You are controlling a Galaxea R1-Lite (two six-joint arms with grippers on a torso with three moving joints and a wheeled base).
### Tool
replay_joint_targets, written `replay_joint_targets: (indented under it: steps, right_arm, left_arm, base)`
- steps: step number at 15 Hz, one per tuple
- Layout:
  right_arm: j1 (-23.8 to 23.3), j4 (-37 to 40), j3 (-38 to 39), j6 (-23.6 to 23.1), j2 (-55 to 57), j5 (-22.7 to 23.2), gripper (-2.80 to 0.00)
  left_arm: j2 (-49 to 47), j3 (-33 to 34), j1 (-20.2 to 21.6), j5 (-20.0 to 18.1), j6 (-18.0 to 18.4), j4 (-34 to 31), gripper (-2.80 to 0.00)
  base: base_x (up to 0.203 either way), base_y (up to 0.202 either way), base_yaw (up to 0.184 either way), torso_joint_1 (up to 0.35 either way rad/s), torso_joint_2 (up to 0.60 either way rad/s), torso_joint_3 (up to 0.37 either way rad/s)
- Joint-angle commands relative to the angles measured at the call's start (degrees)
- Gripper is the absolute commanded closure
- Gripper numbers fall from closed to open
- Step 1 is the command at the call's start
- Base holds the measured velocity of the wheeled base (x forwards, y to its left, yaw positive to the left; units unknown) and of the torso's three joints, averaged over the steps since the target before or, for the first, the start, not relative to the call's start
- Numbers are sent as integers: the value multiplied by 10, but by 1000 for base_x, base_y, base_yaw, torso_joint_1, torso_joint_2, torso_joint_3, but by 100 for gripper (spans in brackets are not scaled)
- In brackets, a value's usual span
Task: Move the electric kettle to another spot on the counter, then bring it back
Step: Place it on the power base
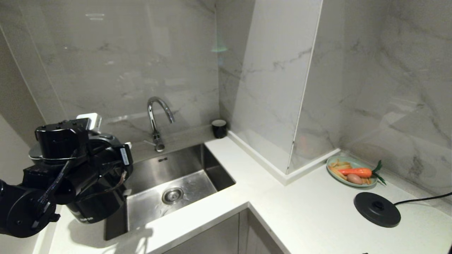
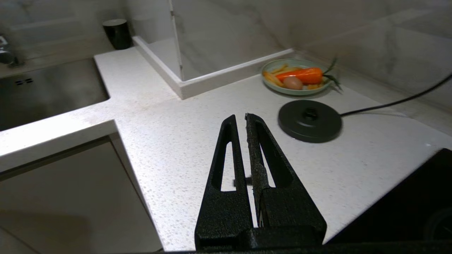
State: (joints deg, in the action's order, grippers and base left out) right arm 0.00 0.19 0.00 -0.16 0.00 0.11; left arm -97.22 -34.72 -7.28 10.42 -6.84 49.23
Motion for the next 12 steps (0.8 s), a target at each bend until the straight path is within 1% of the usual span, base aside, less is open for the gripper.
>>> replay_joint_targets:
  steps: [1, 3, 12]
  right_arm:
    - [0, 0, 0, 0, 0, 0, 0]
    - [0, 0, 0, 0, 0, 1, 0]
    - [0, 0, 0, 0, 0, 1, 0]
  left_arm:
    - [-1, -1, 0, 0, -1, 3, 0]
    - [-1, -2, 0, 0, -1, 3, 0]
    - [1, 1, 1, 0, -2, 3, 0]
  base:
    - [2, 14, -73, 4, 6, -2]
    - [5, 7, -145, 5, 4, 1]
    - [1, 9, -176, 2, 5, 4]
